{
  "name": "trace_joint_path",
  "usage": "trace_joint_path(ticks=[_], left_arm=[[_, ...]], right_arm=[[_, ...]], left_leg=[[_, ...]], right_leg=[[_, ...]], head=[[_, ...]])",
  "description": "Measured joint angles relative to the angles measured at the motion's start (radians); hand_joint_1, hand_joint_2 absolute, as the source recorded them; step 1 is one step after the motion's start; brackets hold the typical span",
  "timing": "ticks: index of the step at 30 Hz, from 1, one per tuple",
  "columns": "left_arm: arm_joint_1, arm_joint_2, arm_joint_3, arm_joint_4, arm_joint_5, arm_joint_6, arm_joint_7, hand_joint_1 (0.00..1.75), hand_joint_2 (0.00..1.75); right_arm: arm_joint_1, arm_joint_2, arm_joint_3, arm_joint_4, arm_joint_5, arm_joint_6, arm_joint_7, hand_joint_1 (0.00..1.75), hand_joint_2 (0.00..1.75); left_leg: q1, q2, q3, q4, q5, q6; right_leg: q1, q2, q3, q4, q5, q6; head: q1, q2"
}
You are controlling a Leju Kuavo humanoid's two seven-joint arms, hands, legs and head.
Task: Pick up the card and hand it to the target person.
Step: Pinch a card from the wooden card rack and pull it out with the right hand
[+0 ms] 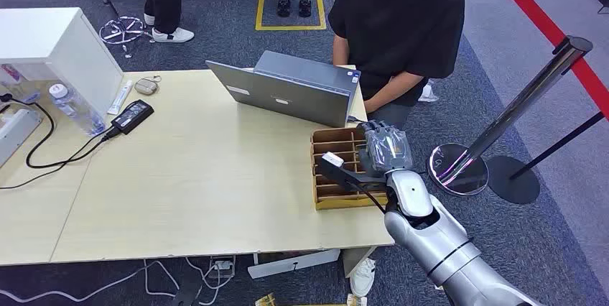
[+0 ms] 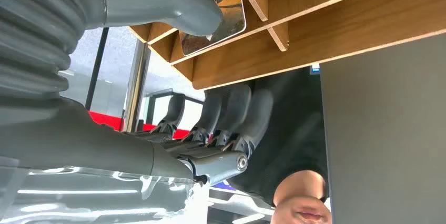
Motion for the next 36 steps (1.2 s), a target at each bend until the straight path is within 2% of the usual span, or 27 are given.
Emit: trace_joint_path(ticks=[21, 36], left_arm=[[0.0, 0.0, 0.0, 0.0, 0.0, 0.0, 0.003, 0.0, 0.0], [-0.001, 0.0, 0.0, 0.0, 0.0, -0.001, 0.009, 0.0, 0.0]], right_arm=[[0.009, 0.0, 0.0, 0.012, -0.001, 0.007, 0.003, 0.85, 1.75], [0.008, 0.001, 0.0, 0.04, -0.002, 0.008, 0.002, 1.02, 1.75]], left_leg=[[0.0, 0.0, 0.0, 0.0, 0.0, 0.0], [0.0, 0.0, 0.0, 0.0, 0.0, 0.0]], right_leg=[[0.0, 0.0, 0.0, 0.0, 0.0, 0.0], [0.0, 0.0, 0.0, 0.0, 0.0, 0.0]], head=[[0.0, 0.0], [0.0, 0.0]])
